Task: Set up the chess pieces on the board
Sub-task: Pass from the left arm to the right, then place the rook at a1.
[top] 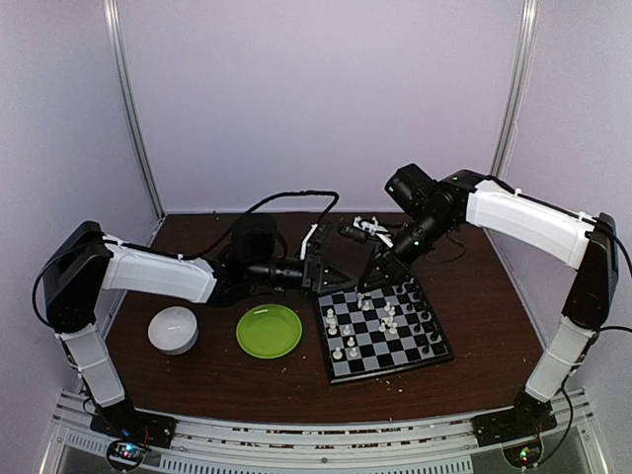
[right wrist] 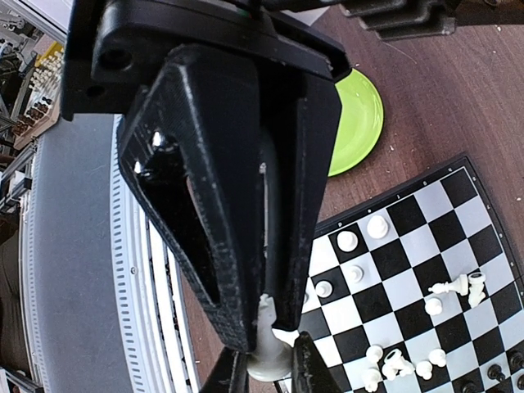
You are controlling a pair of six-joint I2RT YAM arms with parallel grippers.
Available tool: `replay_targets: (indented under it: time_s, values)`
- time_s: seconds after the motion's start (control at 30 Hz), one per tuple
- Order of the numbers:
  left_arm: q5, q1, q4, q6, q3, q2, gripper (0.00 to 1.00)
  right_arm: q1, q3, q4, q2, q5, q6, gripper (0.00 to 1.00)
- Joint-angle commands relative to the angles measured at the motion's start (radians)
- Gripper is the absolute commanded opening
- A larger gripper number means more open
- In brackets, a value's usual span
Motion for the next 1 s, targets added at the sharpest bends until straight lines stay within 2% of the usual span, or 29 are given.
replay_targets:
  time_s: [0.0, 0.1, 0.2, 0.23, 0.33, 0.4, 0.5, 0.6, 0.77, 0.97]
  values:
    - [0.015, -0.007, 0.078, 0.002, 0.009, 0.005, 0.03, 0.003, 0.011, 0.004, -0.002, 0.014, -0.006, 0.17]
    - [-0.003, -0.007, -0.005, 0.057, 0.017, -0.017, 0.01, 0.001, -0.013, -0.006, -0.033, 0.039, -0.023, 0.28]
    - [-0.081, -0.007, -0.271, 0.218, 0.069, -0.064, 0.00, -0.014, -0.071, -0.006, -0.101, 0.062, -0.049, 0.39]
    - [-0.148, -0.005, -0.395, 0.289, 0.101, -0.075, 0.00, -0.025, -0.095, -0.007, -0.128, 0.067, -0.056, 0.41]
    - [-0.302, -0.005, -0.751, 0.504, 0.262, -0.049, 0.00, -0.061, -0.175, -0.012, -0.196, 0.090, -0.074, 0.43]
    - [-0.410, -0.004, -0.948, 0.577, 0.378, 0.000, 0.00, -0.077, -0.235, 0.005, -0.229, 0.117, -0.078, 0.43]
    - [-0.561, -0.002, -1.125, 0.637, 0.537, 0.091, 0.00, -0.098, -0.333, 0.060, -0.277, 0.152, -0.068, 0.44]
    - [-0.659, 0.001, -1.253, 0.669, 0.668, 0.178, 0.00, -0.117, -0.417, 0.125, -0.314, 0.188, -0.061, 0.44]
    - [-0.736, 0.001, -1.376, 0.698, 0.820, 0.307, 0.00, -0.148, -0.515, 0.227, -0.327, 0.190, -0.043, 0.44]
    - [-0.758, 0.002, -1.393, 0.700, 0.871, 0.383, 0.00, -0.152, -0.526, 0.243, -0.295, 0.170, -0.043, 0.44]
